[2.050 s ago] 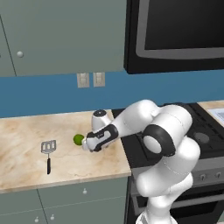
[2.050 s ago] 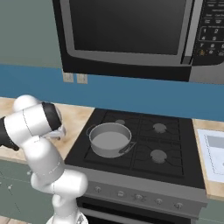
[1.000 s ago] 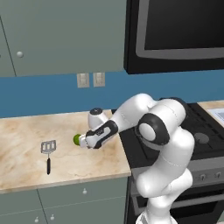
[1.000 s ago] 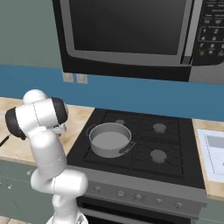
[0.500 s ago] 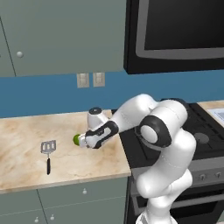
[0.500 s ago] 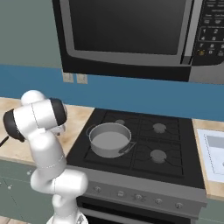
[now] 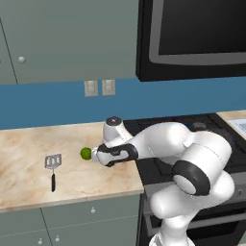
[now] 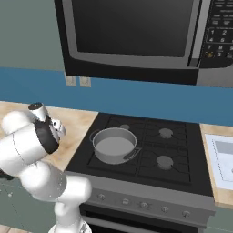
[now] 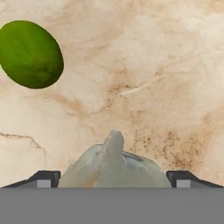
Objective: Put the garlic and lime in the pot. Retrieve the spatula and lightly stir the vegetables in the pot.
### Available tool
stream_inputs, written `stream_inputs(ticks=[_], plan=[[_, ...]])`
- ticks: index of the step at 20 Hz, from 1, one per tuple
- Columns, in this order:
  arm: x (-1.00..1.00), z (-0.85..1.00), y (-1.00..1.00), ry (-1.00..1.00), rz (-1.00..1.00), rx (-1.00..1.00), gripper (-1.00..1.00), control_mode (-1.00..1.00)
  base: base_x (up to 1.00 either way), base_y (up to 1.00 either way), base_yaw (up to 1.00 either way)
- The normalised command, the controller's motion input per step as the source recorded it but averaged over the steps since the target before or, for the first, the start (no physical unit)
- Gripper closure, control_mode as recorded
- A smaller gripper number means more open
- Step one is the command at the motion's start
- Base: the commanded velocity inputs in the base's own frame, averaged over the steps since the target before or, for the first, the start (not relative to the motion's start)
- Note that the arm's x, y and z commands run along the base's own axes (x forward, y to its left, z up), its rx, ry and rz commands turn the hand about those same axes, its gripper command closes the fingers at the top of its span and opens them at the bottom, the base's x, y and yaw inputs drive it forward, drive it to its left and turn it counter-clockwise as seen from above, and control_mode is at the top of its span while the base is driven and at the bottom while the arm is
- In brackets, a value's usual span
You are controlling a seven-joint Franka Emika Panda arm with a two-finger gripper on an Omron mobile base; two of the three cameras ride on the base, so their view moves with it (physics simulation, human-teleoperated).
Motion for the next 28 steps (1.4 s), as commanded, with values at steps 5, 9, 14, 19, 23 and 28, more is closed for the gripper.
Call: stream_inputs(ticks=[5,9,14,19,23,28], plan=[[-0.51,0.31,-0.5,-0.15,0.0,0.03,1.0,-1.0,0.0,0.0,0.0],[-0.3,0.38,-0.56,-0.18,0.0,0.07,1.0,-1.0,0.0,0.0,0.0],[-0.12,0.57,-0.5,-0.04,-0.11,0.14,1.0,-1.0,0.0,0.0,0.0],[-0.13,0.54,-0.58,0.01,-0.15,0.16,1.0,-1.0,0.0,0.0,0.0],[-0.08,0.47,-0.59,0.0,-0.12,0.09,1.0,-1.0,0.0,0.0,0.0],[0.0,0.32,-0.5,0.01,-0.15,0.0,1.0,-1.0,0.0,0.0,0.0]])
